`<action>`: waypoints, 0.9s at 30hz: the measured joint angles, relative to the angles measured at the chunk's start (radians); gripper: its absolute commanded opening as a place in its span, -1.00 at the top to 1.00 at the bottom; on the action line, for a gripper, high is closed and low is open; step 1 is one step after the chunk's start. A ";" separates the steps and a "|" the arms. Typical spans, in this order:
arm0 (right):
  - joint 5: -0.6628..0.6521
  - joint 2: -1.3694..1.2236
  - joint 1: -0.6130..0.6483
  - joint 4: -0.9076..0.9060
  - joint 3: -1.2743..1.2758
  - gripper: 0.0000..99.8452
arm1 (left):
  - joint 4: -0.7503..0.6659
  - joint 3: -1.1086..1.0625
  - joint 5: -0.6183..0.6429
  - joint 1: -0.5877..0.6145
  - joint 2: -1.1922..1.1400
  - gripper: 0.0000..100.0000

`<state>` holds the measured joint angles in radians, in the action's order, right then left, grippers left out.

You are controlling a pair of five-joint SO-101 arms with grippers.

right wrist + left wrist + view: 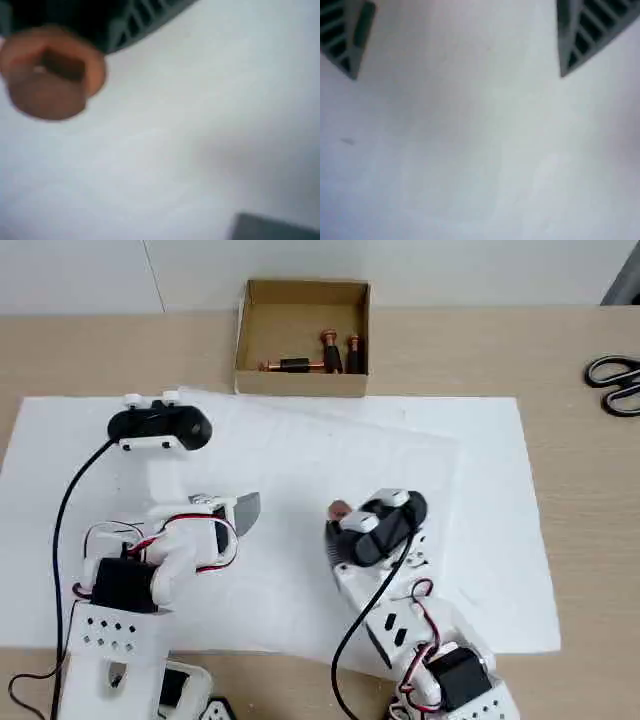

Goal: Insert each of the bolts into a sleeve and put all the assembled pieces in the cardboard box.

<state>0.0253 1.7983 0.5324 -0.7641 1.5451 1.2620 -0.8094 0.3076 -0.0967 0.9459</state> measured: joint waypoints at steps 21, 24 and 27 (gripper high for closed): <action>-0.106 -0.396 -0.176 -0.118 -0.537 0.99 | 0.015 0.000 0.000 0.011 0.000 0.51; -0.106 -0.565 -0.176 -0.044 -0.657 0.99 | 0.015 0.000 0.000 0.011 0.000 0.51; -0.106 -0.729 -0.176 0.080 -0.743 0.99 | 0.015 0.000 0.000 0.011 0.000 0.51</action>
<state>-0.0806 1.0694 0.3560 -0.6843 0.8025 1.2774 -0.8094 0.3076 -0.0859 0.9459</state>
